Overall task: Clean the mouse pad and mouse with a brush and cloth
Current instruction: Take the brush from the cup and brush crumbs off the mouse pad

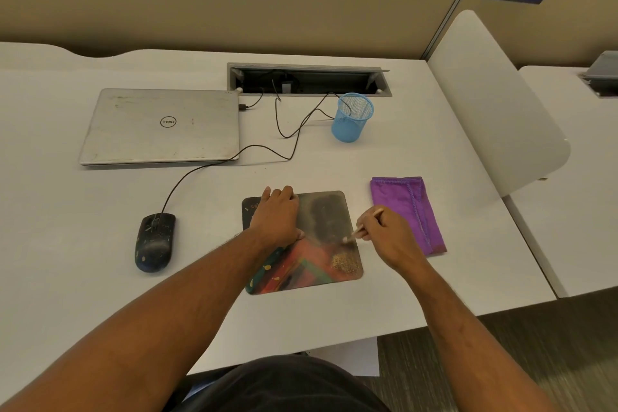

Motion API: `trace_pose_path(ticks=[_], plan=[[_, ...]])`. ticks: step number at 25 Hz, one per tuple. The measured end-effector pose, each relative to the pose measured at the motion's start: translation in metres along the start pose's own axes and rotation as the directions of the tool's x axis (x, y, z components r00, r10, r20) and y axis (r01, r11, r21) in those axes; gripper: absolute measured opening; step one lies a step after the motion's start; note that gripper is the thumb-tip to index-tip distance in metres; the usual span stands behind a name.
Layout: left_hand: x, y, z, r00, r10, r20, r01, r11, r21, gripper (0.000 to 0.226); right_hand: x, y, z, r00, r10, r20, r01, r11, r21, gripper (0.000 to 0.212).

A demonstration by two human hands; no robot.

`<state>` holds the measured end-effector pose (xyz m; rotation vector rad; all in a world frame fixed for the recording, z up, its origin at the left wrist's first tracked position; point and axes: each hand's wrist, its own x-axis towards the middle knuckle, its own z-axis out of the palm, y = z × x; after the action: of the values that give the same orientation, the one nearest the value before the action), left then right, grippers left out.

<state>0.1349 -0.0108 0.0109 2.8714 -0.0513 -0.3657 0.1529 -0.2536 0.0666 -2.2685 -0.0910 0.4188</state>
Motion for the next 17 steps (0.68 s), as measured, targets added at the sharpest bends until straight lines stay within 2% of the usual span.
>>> trace_pose_path(ticks=[2, 5, 7, 11, 14, 15, 17], plan=[[0.000, 0.000, 0.000, 1.000, 0.006, -0.001, -0.006, 1.000, 0.003, 0.078, 0.000, -0.006, 0.005, 0.999, -0.008, -0.045, 0.012, 0.997, 0.082, 0.020], [0.000, 0.000, 0.000, 1.000, 0.016, 0.003, -0.016, 1.000, 0.015, 0.080, -0.003, -0.011, 0.023, 1.000, -0.023, 0.010, 0.021, 0.992, 0.123, 0.019], [0.000, 0.000, 0.000, 1.000, 0.012, 0.003, -0.012, 1.000, 0.010, 0.080, -0.007, -0.008, 0.025, 0.998, -0.011, 0.058, 0.007, 0.997, 0.074, 0.017], [0.000, -0.001, 0.001, 1.000, 0.012, 0.003, -0.012, 1.000, 0.002, 0.079, -0.015, 0.008, 0.002, 0.991, 0.022, 0.131, -0.002, 0.988, -0.152, 0.023], [0.001, -0.001, 0.001, 1.000, 0.012, -0.002, -0.012, 1.000, 0.003, 0.079, -0.023, 0.002, -0.001, 0.998, -0.029, 0.050, 0.030, 0.999, -0.024, 0.020], [0.001, -0.001, 0.001, 1.000, 0.012, 0.003, -0.012, 1.000, 0.004, 0.079, -0.026, -0.005, 0.005, 0.997, -0.049, 0.066, 0.047, 0.998, 0.037, 0.019], [0.002, 0.000, 0.001, 1.000, 0.012, 0.006, -0.012, 1.000, 0.011, 0.079, -0.031, -0.013, 0.020, 0.978, -0.077, 0.196, 0.065, 0.996, 0.064, 0.017]])
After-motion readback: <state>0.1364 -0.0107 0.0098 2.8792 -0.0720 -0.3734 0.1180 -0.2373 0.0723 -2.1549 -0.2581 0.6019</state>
